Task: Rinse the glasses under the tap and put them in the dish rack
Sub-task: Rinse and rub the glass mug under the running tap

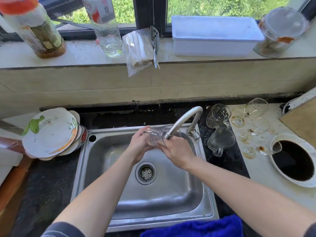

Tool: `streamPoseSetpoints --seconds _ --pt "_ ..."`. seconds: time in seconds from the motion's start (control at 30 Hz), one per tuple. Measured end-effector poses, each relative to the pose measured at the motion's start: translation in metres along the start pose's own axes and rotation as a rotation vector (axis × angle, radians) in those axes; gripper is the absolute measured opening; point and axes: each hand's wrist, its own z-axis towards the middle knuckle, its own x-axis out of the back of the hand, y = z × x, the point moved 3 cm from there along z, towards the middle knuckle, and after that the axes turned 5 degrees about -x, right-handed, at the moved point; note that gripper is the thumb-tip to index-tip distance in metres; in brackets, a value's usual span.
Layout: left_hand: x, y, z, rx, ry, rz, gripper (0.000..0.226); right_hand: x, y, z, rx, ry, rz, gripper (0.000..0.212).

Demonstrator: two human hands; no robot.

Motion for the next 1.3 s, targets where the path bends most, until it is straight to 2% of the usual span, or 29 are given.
streamPoseSetpoints --seconds 0.1,0.17,0.23,0.3,0.4,0.53,0.6,0.7,0.83,1.0,1.17,1.3 --pt "0.0 -0.001 0.003 -0.031 0.026 0.108 0.02 0.009 -0.003 -0.014 0.098 0.04 0.055 0.031" --pt "0.0 -0.002 0.005 -0.019 0.015 0.153 0.02 0.014 -0.006 -0.013 0.127 0.021 0.004 0.026" --pt "0.002 -0.001 0.007 0.001 0.001 0.22 0.022 0.015 -0.008 -0.001 0.066 -0.054 -0.158 0.038" --pt "0.009 0.004 0.01 0.025 0.014 0.271 0.02 0.011 -0.006 0.0 0.091 -0.149 -0.222 0.043" --pt "0.024 0.01 0.014 0.036 0.046 0.321 0.016 0.015 0.008 -0.012 0.267 -0.132 -0.203 0.046" --pt "0.009 0.003 0.012 0.04 -0.011 0.401 0.013 0.009 0.004 -0.002 0.157 -0.121 -0.282 0.054" --pt "0.009 0.002 0.013 0.056 -0.031 0.439 0.018 0.002 0.001 -0.006 0.241 -0.132 -0.247 0.056" --pt "0.024 0.003 0.014 0.084 -0.019 0.495 0.016 -0.002 0.022 -0.018 0.393 -0.078 -0.223 0.049" --pt "0.012 0.0 0.009 0.106 -0.094 0.543 0.015 -0.015 0.015 -0.006 0.281 -0.194 -0.338 0.042" --pt "0.028 -0.001 0.015 0.153 -0.096 0.549 0.012 -0.007 0.02 -0.018 0.463 -0.115 -0.251 0.044" --pt "0.019 -0.001 0.011 0.144 -0.168 0.566 0.021 -0.012 0.01 -0.004 0.4 -0.13 -0.287 0.024" --pt "0.031 -0.015 -0.001 0.214 -0.182 0.258 0.039 0.002 0.006 -0.002 0.19 -0.126 -0.122 0.039"
